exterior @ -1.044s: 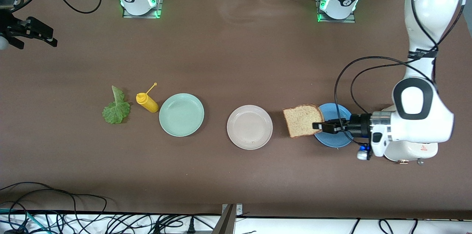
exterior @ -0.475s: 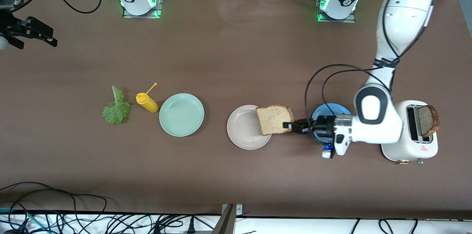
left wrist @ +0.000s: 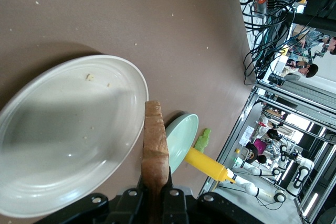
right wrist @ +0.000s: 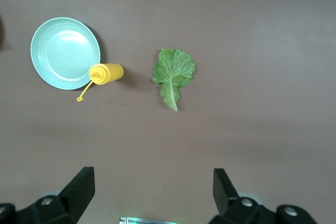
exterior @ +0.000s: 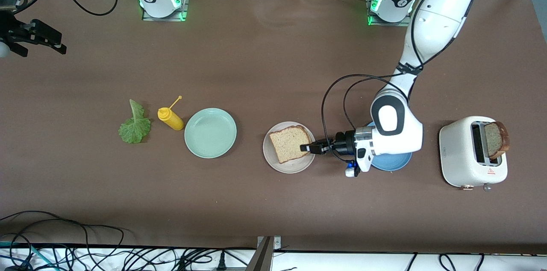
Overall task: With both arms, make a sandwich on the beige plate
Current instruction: 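Carry the bread slice over the beige plate with the left gripper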
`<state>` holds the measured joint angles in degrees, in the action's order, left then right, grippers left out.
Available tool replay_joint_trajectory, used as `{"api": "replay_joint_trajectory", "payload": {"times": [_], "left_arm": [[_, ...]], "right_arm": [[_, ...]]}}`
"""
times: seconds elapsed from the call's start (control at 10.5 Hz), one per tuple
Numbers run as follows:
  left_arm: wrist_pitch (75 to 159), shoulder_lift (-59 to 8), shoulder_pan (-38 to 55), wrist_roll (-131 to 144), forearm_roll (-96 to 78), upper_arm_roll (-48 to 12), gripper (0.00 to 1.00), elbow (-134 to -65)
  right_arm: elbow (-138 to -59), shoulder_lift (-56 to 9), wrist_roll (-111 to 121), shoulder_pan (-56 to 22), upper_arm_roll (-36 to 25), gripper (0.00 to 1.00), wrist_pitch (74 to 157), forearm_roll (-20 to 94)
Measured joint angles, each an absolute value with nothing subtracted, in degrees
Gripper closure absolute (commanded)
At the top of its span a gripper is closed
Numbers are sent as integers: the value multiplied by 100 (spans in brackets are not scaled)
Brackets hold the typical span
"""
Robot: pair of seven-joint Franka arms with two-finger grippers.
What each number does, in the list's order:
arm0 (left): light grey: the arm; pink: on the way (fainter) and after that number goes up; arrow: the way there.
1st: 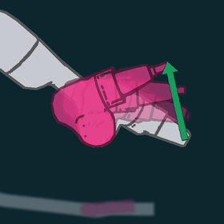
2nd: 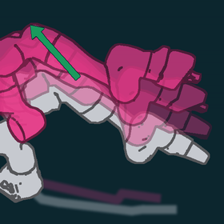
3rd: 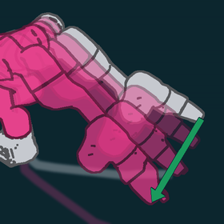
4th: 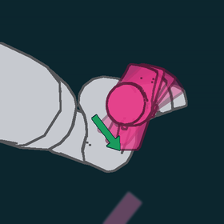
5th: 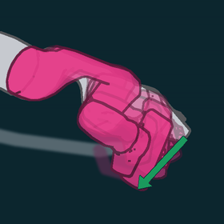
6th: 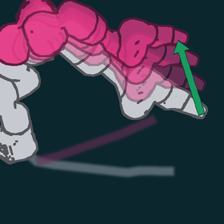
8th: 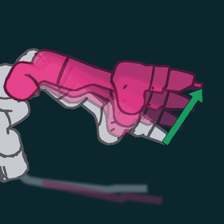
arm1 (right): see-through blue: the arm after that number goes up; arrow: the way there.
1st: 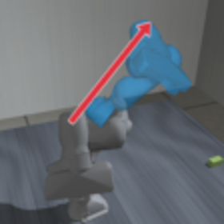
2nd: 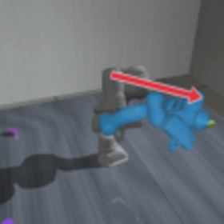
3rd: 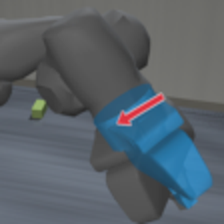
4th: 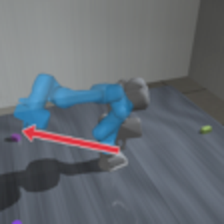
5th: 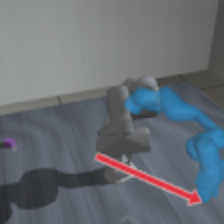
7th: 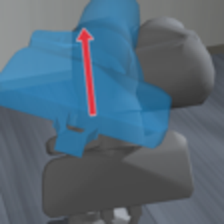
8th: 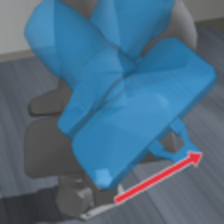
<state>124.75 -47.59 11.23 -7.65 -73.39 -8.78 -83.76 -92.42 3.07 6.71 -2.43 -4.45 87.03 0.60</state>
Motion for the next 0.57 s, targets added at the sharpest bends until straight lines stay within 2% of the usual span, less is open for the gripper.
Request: {"api": "replay_joint_trajectory", "payload": {"times": [0.57], "left_arm": [[13019,-5059,1142,-1179,-7493,-1010,100,-8383]], "right_arm": [[-9242,307,671,-243,-444,0,8703,60]]}}
